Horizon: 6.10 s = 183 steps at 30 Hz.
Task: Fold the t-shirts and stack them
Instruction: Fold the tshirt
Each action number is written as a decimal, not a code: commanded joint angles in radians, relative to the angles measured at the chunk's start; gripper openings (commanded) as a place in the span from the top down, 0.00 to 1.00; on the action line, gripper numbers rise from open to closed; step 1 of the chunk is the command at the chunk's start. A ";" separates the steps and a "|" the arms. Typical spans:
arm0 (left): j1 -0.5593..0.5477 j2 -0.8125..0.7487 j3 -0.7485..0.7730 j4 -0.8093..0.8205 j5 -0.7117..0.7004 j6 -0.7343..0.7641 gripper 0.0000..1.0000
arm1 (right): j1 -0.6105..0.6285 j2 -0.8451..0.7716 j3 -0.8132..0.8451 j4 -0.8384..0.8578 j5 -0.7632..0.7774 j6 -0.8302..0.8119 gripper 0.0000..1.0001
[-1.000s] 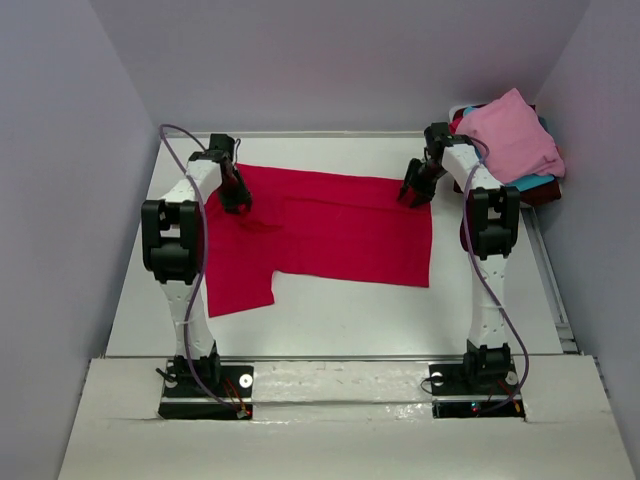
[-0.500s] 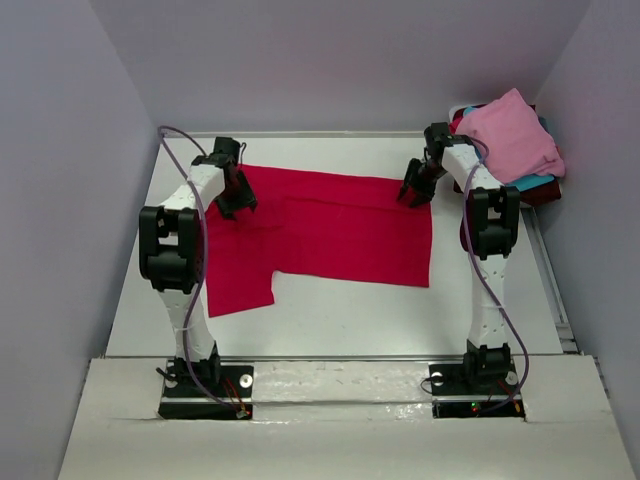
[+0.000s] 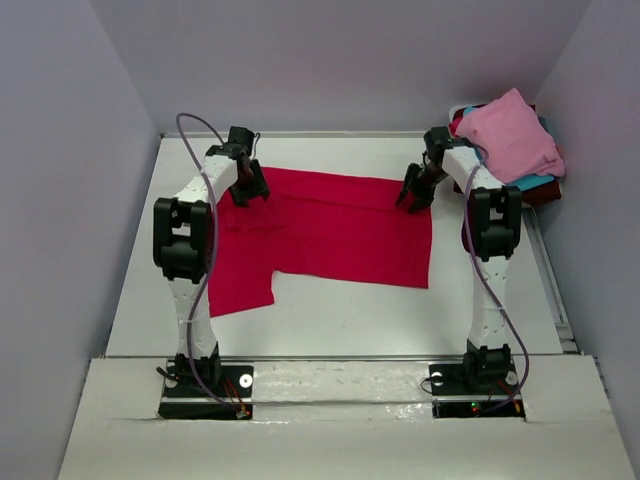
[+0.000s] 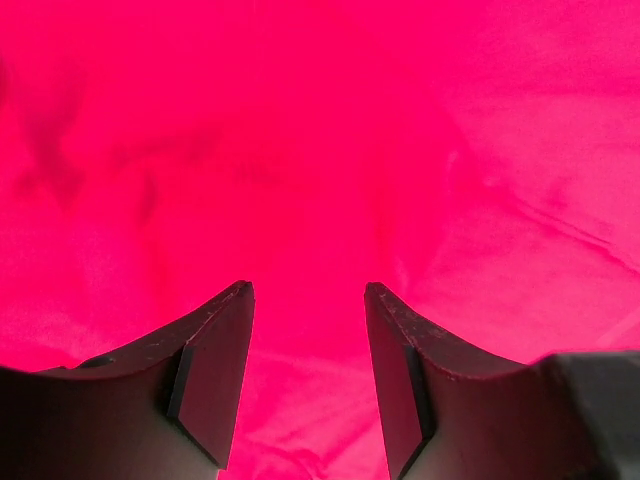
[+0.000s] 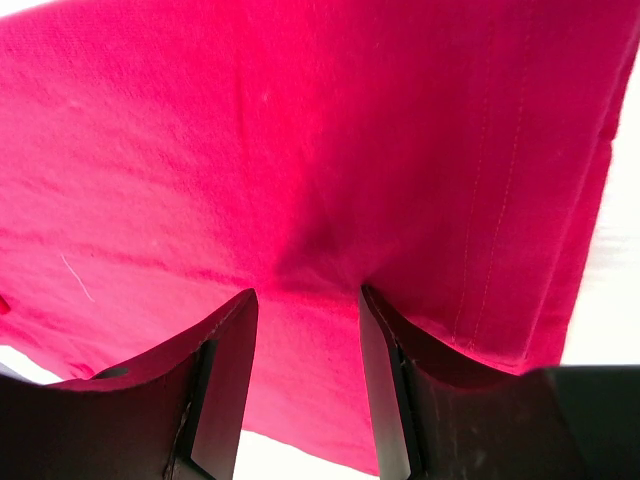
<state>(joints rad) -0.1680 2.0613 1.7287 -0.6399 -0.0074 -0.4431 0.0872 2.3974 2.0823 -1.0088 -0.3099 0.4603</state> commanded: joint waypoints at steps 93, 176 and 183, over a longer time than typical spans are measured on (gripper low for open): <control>0.056 -0.500 -0.504 0.111 0.003 -0.094 0.31 | -0.017 -0.593 -0.724 0.182 -0.106 -0.009 0.39; 0.211 -0.481 -0.643 -0.239 -0.203 0.023 0.33 | -0.017 -0.820 -1.150 0.388 -0.100 0.172 0.38; 0.062 -0.429 -0.643 -0.237 -0.163 0.018 0.33 | -0.017 -0.804 -1.148 0.404 -0.107 0.176 0.38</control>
<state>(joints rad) -0.0185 1.6276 1.0645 -0.8391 -0.1856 -0.4267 0.0723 1.5780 0.9134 -0.6422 -0.3962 0.6437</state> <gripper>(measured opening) 0.668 0.622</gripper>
